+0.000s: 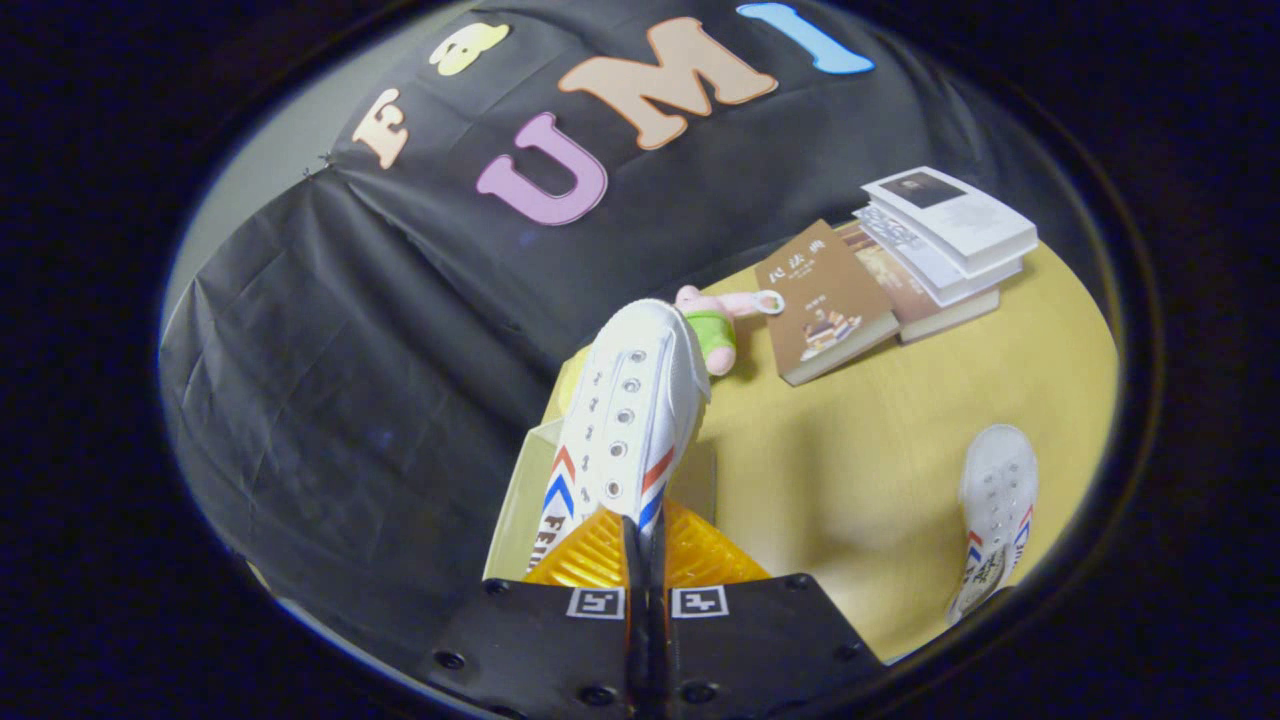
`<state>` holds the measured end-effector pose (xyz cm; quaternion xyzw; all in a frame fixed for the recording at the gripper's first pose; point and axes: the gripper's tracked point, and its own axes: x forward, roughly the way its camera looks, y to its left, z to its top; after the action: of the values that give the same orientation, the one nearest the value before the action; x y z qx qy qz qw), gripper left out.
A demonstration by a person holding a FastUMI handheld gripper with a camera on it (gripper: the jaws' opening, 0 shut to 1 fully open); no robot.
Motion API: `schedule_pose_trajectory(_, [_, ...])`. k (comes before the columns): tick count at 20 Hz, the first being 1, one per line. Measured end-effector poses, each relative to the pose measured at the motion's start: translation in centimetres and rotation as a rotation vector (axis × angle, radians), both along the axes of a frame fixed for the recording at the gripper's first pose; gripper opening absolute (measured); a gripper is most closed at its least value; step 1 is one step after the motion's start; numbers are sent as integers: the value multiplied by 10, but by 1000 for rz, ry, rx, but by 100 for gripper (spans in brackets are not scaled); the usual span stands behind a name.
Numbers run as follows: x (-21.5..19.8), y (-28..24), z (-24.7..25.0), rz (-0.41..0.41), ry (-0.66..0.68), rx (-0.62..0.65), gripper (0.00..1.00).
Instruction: Open the storage box then place both shoes into the box .Put the left shoe in first, then the right shoe, with the right side of both shoes facing outward in a uniform manner.
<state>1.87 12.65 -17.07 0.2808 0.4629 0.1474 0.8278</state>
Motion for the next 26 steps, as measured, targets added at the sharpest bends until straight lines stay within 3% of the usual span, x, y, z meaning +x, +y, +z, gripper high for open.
schedule_pose_trajectory(10, [6,103,10,97,3,62,3])
schedule_pose_trajectory(26, [-23,179,-72,204,124,-62,3])
